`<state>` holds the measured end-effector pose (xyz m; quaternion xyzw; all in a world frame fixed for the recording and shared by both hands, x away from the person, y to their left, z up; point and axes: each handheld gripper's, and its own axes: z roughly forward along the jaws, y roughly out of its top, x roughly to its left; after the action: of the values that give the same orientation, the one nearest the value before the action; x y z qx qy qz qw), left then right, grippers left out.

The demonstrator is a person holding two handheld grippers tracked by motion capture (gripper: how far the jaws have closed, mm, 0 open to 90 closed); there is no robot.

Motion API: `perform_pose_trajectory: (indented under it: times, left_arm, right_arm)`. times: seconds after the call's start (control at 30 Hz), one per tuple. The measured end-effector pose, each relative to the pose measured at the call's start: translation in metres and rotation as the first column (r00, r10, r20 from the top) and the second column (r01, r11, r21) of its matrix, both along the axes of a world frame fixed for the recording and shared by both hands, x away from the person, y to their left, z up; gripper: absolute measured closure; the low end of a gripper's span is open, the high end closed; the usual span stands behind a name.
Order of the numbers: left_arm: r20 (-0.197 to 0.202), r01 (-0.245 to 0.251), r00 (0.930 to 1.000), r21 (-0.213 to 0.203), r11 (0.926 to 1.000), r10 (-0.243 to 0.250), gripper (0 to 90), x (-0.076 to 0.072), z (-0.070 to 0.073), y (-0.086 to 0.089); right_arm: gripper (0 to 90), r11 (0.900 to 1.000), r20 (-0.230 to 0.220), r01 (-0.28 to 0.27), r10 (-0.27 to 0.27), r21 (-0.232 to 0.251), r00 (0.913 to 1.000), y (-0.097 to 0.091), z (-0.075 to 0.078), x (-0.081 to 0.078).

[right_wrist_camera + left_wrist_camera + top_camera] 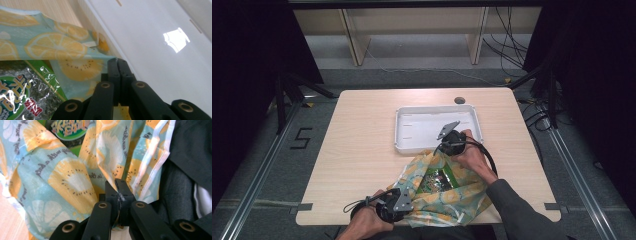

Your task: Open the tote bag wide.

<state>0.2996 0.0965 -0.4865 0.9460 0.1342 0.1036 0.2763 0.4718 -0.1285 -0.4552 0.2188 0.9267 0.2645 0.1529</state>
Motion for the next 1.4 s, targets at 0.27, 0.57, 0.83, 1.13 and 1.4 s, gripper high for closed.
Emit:
perform_pose_trajectory:
  times: [0.27, 0.57, 0.83, 1.13, 1.4]
  left_arm:
    - [-0.034, -0.041, 0.9987, -0.054, 0.9977, 0.039, 70.3, 0.0, 0.006, 0.004]
    - [-0.017, -0.122, 0.9924, -0.268, 0.9557, 0.122, 47.8, 0.006, 0.062, 0.016]
    - [0.048, -0.246, 0.9638, -0.222, 0.9437, 0.262, 45.5, 0.054, 0.082, 0.023]
    - [-0.07, -0.317, 0.9481, -0.134, 0.939, 0.31, 35.7, 0.114, 0.06, 0.014]
    - [-0.048, -0.361, 0.9326, -0.096, 0.9277, 0.358, 88.7, 0.135, 0.043, 0.013]
  right_arm:
    - [65.5, 0.996, -0.013, 0.066, -0.065, 0.06, 0.9978, -0.007, 0.005, -0.008]
    - [48.6, 0.9703, -0.031, 0.033, -0.026, 0.239, 0.9992, -0.05, 0.051, -0.063]
    - [45.8, 0.9652, -0.113, -0.052, 0.083, 0.256, 0.9901, -0.067, 0.044, -0.108]
    - [39.3, 0.9703, -0.222, -0.134, 0.179, 0.201, 0.9585, -0.06, 0.016, -0.12]
    - [90.0, 0.9518, -0.316, -0.29, 0.307, 0.099, 0.8979, -0.058, 0.001, -0.132]
